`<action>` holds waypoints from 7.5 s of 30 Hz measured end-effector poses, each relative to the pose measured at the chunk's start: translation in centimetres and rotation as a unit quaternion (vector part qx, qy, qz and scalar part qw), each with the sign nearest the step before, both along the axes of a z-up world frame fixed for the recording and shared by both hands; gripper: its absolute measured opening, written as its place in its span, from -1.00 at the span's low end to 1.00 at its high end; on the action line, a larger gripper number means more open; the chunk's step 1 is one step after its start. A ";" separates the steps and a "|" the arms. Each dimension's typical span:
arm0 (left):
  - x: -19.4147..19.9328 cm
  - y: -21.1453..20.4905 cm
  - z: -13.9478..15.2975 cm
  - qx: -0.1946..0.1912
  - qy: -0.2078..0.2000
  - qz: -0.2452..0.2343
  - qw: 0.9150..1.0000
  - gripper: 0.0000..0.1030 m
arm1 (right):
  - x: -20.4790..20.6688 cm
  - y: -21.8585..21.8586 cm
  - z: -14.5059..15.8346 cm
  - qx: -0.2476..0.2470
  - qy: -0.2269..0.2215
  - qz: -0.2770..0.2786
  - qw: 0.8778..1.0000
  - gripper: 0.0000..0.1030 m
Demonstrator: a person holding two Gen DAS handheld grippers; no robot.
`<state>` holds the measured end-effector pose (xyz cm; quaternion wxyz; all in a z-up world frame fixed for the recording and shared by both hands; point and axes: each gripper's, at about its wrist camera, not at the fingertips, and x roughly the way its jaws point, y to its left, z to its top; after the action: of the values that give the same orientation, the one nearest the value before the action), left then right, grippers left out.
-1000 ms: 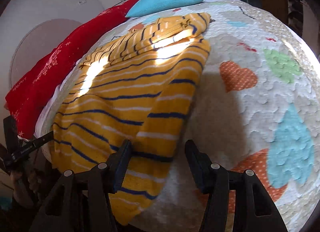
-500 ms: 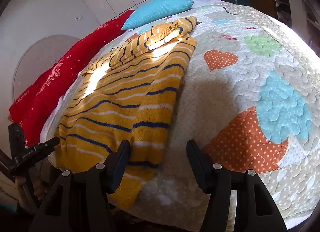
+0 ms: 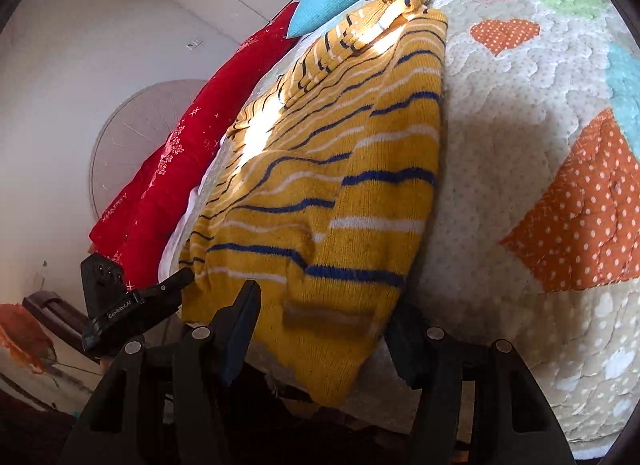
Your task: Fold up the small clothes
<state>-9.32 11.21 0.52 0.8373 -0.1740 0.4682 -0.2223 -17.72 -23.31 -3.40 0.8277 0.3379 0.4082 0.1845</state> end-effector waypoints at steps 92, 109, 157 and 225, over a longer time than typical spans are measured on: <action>10.2 -1.1 4.1 0.098 0.012 0.033 0.995 0.42 | 30.9 -5.0 5.7 -0.391 0.042 -0.098 0.914 0.16; 7.6 1.2 2.7 0.076 0.037 0.063 0.994 0.42 | 23.3 -12.8 7.8 -0.242 0.032 -0.184 0.952 0.59; 5.0 -0.2 3.2 0.177 -0.009 0.078 0.981 0.48 | 17.3 -5.7 8.2 -0.216 -0.002 -0.082 0.973 0.42; 4.8 -1.4 -0.1 0.243 0.000 0.087 0.966 0.95 | 9.5 6.7 1.4 -0.360 -0.044 -0.059 0.930 0.99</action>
<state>-4.47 9.83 0.46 0.8706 -0.0051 0.4913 -0.0277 -8.22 -16.57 -1.98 0.9204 0.0321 0.3894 -0.0092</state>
